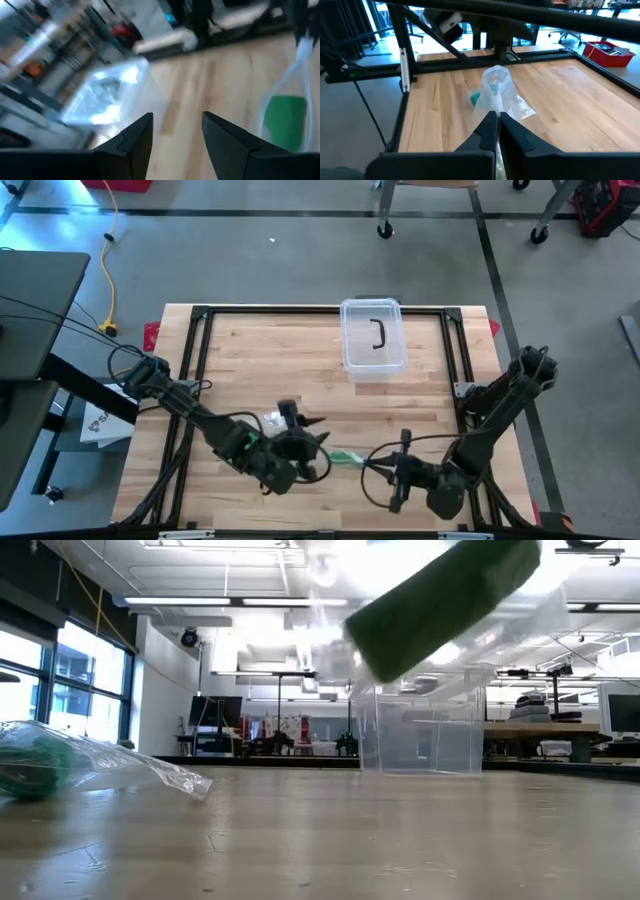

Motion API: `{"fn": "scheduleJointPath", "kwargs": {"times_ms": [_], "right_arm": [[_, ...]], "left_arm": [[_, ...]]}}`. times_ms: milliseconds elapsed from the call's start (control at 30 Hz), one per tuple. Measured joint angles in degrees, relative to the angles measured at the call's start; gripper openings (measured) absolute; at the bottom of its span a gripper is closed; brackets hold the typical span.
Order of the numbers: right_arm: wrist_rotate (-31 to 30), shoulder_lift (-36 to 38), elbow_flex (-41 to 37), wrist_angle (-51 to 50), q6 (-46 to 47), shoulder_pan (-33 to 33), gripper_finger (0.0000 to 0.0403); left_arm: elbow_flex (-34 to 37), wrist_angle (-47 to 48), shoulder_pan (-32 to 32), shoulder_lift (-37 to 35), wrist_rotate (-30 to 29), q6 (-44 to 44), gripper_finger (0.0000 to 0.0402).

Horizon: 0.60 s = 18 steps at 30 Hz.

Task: Roll bandage
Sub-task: Close the transparent zip bag

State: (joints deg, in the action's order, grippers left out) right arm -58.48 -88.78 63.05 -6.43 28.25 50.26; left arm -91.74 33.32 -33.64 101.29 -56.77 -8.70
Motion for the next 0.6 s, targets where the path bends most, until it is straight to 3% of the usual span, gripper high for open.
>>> {"fn": "scheduleJointPath", "kwargs": {"times_ms": [33, 100, 267, 333, 467, 600], "right_arm": [[0.0, 0.6, 0.0, -0.2, 0.0, 0.0, 0.0], [0.1, 1.7, 0.0, -0.5, 0.0, -0.1, 0.0], [3.4, 2.3, 0.0, -1.3, -0.1, -1.6, 0.0], [5.8, 2.3, 0.0, -1.6, 0.1, -2.1, 0.0], [7.0, 2.1, 0.0, -1.8, 0.0, -2.4, 0.0], [7.1, 2.1, 0.0, -2.0, 0.0, -2.0, 0.0]], "left_arm": [[0.0, -2.2, -0.3, 0.0, -1.4, 2.3, 0.0165], [0.0, -7.5, -0.9, 0.1, 1.4, 7.0, 0.0164], [0.0, -20.0, -1.0, 3.0, 21.8, 13.4, 0.0162], [0.0, -24.0, -0.7, 4.8, 22.3, 17.0, 0.0163], [0.0, -30.9, 0.4, 7.9, 17.8, 25.8, 0.0174], [0.1, -33.0, 1.1, 9.8, 17.2, 28.3, 0.0185]]}}
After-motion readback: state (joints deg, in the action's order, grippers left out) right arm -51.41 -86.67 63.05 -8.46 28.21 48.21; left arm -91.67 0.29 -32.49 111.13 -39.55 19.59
